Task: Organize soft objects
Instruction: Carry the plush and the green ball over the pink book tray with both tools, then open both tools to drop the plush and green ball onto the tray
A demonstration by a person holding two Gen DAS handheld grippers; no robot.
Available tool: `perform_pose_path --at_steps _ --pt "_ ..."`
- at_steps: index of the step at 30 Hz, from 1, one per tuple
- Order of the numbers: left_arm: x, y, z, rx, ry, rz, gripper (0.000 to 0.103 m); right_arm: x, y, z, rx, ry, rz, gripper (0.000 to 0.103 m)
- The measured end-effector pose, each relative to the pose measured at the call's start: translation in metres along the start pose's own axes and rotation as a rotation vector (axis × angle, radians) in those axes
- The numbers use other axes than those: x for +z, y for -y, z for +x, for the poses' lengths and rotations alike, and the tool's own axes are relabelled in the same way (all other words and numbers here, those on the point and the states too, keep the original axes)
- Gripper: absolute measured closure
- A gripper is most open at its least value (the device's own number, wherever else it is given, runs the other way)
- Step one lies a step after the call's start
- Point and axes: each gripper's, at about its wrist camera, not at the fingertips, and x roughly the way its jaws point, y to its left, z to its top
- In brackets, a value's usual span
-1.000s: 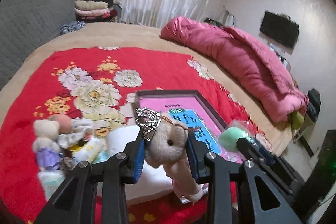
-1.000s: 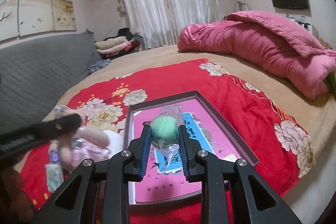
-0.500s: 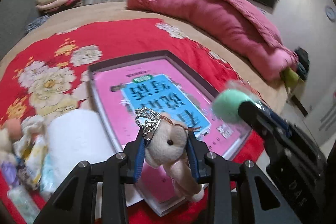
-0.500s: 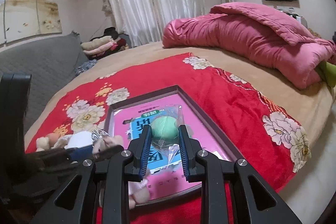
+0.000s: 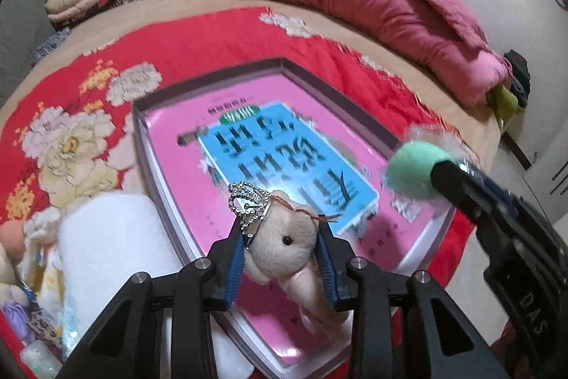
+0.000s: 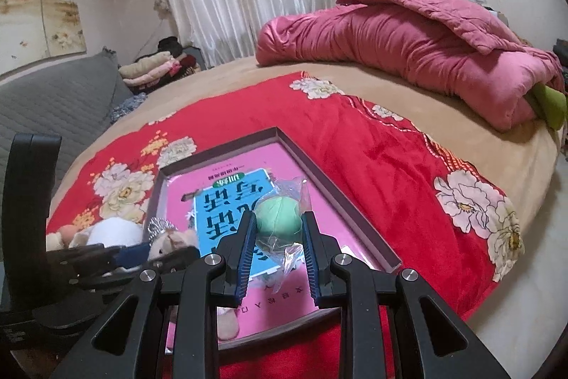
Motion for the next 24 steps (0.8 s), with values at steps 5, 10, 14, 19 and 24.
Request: perform_pose_path --at_steps 5,10,14,19,24 --pt "-0.004 0.002 -0.003 0.009 0.012 0.012 0.064 -0.001 0.0 0.005 -0.007 -0.024 -0.004 0.076" --pt "-0.005 0.003 -0.006 -0.014 0.021 0.008 0.057 -0.003 0.01 0.016 -0.012 -0.068 0.044 0.076" --pt "-0.006 0.006 -0.006 -0.003 0.02 0.019 0.054 -0.006 0.018 0.025 -0.018 -0.112 0.081 0.076" --pt "-0.007 0.005 -0.01 0.0 0.016 0.005 0.051 -0.008 0.023 0.028 -0.049 -0.134 0.098 0.076" --pt "-0.011 -0.005 -0.019 -0.008 0.032 -0.056 0.05 -0.008 0.026 0.029 -0.071 -0.143 0.116 0.076"
